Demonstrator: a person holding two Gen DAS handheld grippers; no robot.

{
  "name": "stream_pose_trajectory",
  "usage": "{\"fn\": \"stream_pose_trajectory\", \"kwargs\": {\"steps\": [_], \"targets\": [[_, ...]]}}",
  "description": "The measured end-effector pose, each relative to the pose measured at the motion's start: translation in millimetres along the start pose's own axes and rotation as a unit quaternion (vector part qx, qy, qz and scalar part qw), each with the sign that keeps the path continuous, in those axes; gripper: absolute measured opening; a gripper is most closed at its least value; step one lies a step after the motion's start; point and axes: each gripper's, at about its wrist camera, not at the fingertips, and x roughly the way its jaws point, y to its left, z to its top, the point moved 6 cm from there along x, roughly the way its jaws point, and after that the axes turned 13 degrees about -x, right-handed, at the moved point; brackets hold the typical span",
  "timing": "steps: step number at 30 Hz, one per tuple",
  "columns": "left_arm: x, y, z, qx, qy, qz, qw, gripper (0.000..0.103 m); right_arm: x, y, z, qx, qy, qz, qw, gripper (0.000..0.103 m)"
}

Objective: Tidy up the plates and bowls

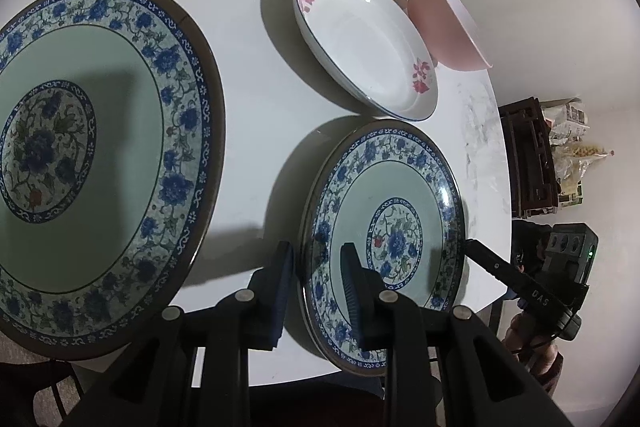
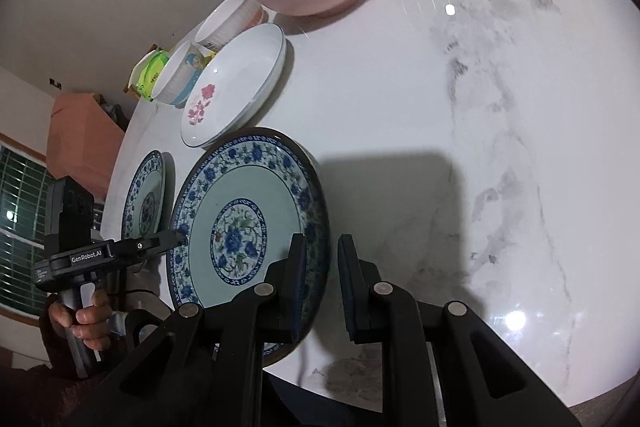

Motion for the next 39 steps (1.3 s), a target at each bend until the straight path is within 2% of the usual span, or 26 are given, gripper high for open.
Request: {"fn": "stream_pose_trajectory", "kwargs": {"steps": [9, 20, 39], "targets": [[9, -2, -1, 0.005, 0.001, 0.009, 0.9999, 0.025, 14, -2, -5, 0.003, 0.012, 0.029, 1.000, 0.017], [15, -9, 1, 0.023, -0.006, 0.022, 0.9995, 0.024, 21, 0, -4, 0.008, 0.003, 0.048, 0.999, 0.016], [12, -17, 1, 0.078, -0.040, 0.066, 0.9939, 0.023, 21, 5, -5, 0.001, -0.002, 0.020, 1.000, 0.014]]}}
